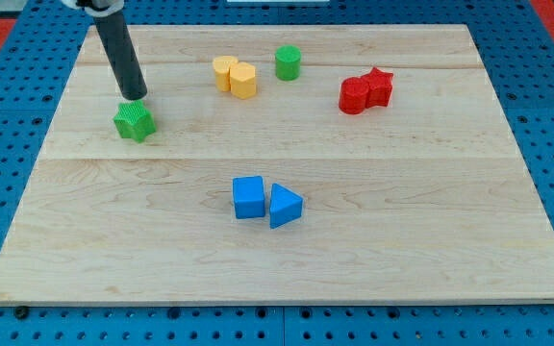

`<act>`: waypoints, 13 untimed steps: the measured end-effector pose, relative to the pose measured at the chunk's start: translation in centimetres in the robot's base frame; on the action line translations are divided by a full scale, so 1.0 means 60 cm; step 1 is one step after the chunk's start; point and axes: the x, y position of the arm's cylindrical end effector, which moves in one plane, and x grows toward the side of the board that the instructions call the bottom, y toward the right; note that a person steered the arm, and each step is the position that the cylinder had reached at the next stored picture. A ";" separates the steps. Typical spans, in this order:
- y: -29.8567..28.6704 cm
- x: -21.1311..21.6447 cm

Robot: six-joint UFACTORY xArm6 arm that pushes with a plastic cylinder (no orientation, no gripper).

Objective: Push the green circle into the green star

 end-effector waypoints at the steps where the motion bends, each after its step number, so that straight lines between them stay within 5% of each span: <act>1: -0.001 -0.062; 4: 0.147 -0.192; 7: 0.405 -0.206; 13: 0.376 -0.067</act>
